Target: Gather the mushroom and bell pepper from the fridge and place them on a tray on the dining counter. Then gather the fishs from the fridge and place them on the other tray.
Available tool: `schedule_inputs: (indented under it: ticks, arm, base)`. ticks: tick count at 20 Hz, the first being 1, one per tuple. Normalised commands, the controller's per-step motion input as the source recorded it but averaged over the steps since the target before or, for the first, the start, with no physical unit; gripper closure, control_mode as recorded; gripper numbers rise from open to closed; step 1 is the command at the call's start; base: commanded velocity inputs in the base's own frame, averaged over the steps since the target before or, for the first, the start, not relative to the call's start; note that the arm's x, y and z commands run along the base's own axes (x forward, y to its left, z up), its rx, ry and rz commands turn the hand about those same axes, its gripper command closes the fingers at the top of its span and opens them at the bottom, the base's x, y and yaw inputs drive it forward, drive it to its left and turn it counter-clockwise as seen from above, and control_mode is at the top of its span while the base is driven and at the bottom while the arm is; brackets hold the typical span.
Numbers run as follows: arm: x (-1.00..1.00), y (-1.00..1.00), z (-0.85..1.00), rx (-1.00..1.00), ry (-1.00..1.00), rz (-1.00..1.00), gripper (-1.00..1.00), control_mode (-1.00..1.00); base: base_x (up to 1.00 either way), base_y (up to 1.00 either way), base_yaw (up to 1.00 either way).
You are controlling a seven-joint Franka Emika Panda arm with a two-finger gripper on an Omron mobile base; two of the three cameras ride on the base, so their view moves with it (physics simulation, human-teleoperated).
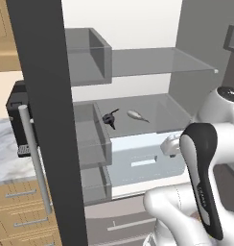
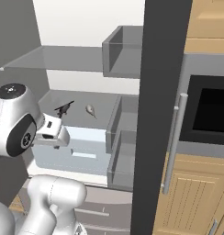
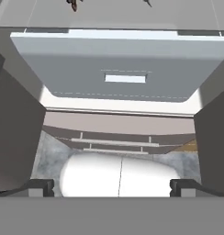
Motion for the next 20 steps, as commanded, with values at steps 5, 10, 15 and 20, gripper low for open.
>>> schedule_inputs:
  ticks: [5,10,15,20]
  arm:
    - [0.38,-0.18,0.0,0.02,-0.15,0.01,-1.0,-1.0]
    - [0.29,-0.03,0.0,0.0,-0.37,0.0,-1.0,-1.0]
    - [0.38,0.0,-0.03,0.0,-0.26,0.0,-1.0,-1.0]
    - [0.55,0.0,0.0,0.0,-0.09,-0.02,-1.0,-1.0]
  base:
    - [0.0,0.0,0.0]
    - [0.0,0.0,0.0]
    - [0.0,0.0,0.0]
    - [0.0,0.0,0.0]
